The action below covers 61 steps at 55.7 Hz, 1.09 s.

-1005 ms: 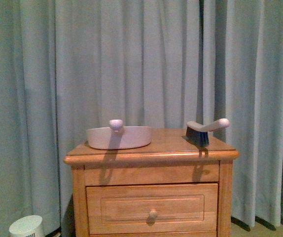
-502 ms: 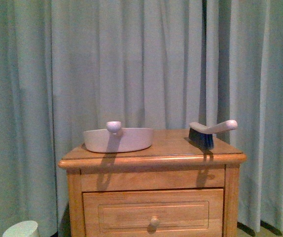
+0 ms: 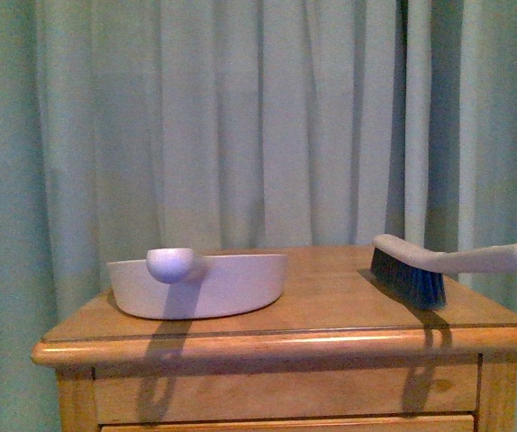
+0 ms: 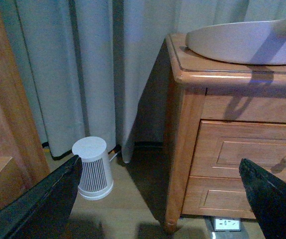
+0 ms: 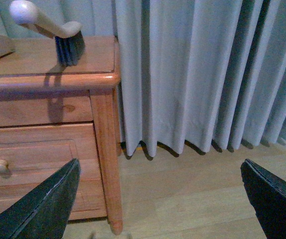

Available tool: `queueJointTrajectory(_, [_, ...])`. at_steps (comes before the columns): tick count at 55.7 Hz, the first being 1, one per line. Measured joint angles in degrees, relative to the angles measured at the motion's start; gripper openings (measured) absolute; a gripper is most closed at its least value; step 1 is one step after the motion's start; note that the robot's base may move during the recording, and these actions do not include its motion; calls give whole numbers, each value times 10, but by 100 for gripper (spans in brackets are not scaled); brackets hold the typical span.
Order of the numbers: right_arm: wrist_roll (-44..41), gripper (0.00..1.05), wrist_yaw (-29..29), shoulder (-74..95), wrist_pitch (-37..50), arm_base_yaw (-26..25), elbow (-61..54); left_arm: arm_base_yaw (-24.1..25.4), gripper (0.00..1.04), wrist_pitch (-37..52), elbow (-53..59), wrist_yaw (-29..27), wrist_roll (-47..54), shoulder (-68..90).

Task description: Clean up trash

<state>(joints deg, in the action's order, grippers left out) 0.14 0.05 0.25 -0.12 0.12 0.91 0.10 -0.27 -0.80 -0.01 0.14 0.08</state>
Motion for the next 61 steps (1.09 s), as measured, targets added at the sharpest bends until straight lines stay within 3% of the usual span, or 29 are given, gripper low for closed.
queueJointTrajectory(53, [0,97,-1,0,0,0,0,0,97,0,0,0,0,0])
queueJointTrajectory(61, [0,97,-1,0,0,0,0,24,97,1,-49,69,-105,120])
